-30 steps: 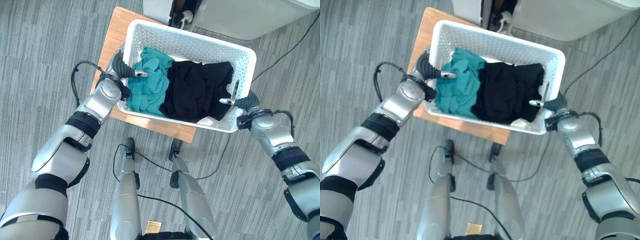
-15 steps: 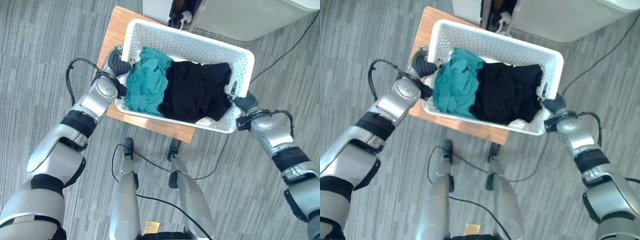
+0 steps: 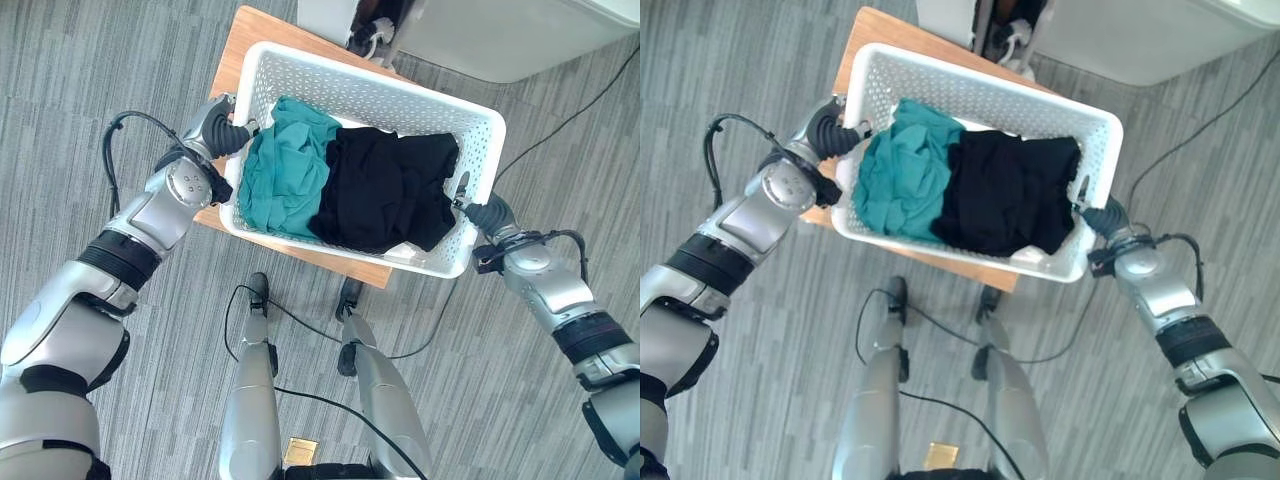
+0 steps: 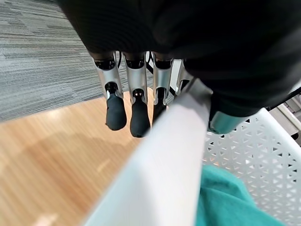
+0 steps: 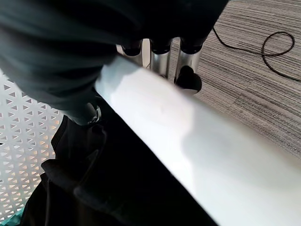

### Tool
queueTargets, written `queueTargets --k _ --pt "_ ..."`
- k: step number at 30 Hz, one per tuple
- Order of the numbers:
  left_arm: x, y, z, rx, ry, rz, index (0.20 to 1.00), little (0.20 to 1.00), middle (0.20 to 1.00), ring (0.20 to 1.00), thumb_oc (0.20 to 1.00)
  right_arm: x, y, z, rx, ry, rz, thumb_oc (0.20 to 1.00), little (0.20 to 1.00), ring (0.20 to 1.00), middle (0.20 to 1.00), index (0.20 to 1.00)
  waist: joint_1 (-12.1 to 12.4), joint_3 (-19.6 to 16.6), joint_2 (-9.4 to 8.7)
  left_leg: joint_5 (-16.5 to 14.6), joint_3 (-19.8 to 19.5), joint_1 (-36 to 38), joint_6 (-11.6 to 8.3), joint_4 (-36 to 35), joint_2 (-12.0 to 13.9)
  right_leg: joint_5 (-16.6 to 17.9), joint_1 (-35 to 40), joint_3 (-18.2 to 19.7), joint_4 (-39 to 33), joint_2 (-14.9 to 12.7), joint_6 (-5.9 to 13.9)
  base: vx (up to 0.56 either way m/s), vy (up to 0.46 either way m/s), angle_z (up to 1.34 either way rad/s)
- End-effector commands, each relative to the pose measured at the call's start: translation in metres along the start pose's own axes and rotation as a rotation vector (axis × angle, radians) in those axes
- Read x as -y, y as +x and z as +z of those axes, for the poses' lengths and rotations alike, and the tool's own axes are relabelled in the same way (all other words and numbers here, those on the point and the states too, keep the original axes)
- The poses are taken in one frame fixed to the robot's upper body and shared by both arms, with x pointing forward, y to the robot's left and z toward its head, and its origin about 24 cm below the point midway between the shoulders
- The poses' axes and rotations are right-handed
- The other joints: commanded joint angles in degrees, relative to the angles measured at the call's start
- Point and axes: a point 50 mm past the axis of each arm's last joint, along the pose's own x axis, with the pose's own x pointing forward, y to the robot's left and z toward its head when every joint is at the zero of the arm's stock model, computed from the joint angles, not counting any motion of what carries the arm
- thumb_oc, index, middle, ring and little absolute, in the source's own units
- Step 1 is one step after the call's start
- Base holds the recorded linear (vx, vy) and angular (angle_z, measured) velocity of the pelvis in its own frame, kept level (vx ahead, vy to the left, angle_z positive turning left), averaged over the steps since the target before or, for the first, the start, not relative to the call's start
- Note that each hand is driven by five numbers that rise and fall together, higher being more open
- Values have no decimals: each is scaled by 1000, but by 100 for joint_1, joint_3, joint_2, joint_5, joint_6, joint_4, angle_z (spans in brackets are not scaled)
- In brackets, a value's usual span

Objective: Grab the laundry basket,head to the washer,open it,put in the laundry and shut it.

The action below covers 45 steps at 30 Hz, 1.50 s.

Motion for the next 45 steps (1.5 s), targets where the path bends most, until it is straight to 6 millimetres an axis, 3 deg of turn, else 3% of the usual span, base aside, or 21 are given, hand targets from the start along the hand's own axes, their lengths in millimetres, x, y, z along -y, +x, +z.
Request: queueTargets --k 1,8,17,23,29,45 --pt "-22 0 29 176 29 12 200 200 200 200 200 14 -17 46 230 42 90 200 200 200 200 200 47 -17 -74 -573 -36 107 77 406 159 -631 398 35 482 -563 585 0 0 0" --pt "-24 -3 33 208 88 -50 200 200 200 200 200 34 -36 54 259 28 122 200 200 200 200 200 56 -17 -135 -630 -52 560 70 373 167 -694 835 17 512 -561 618 7 -3 1" --pt "8 -6 47 261 122 -225 200 200 200 200 200 59 -59 47 172 -13 170 200 200 200 200 200 51 -196 -202 -816 -52 1484 57 381 230 -904 1695 7 623 -555 645 58 -8 6" --pt "36 -9 56 288 100 -328 200 200 200 200 200 59 -62 35 114 -22 191 200 200 200 200 200 21 -572 -170 -884 -14 1840 80 337 270 -1011 1973 28 611 -505 645 69 -11 -2" --pt "72 -7 74 306 39 -412 200 200 200 200 200 47 -49 21 48 3 204 200 200 200 200 200 -19 -992 -66 -934 37 2246 71 212 346 -1156 2328 32 515 -429 639 76 -17 -11" --pt "98 -8 77 287 27 -472 200 200 200 200 200 54 -65 -2 -23 47 193 200 200 200 200 200 -152 -1303 36 -952 -23 2307 -63 511 584 -1372 2608 70 354 -101 432 14 -53 -1"
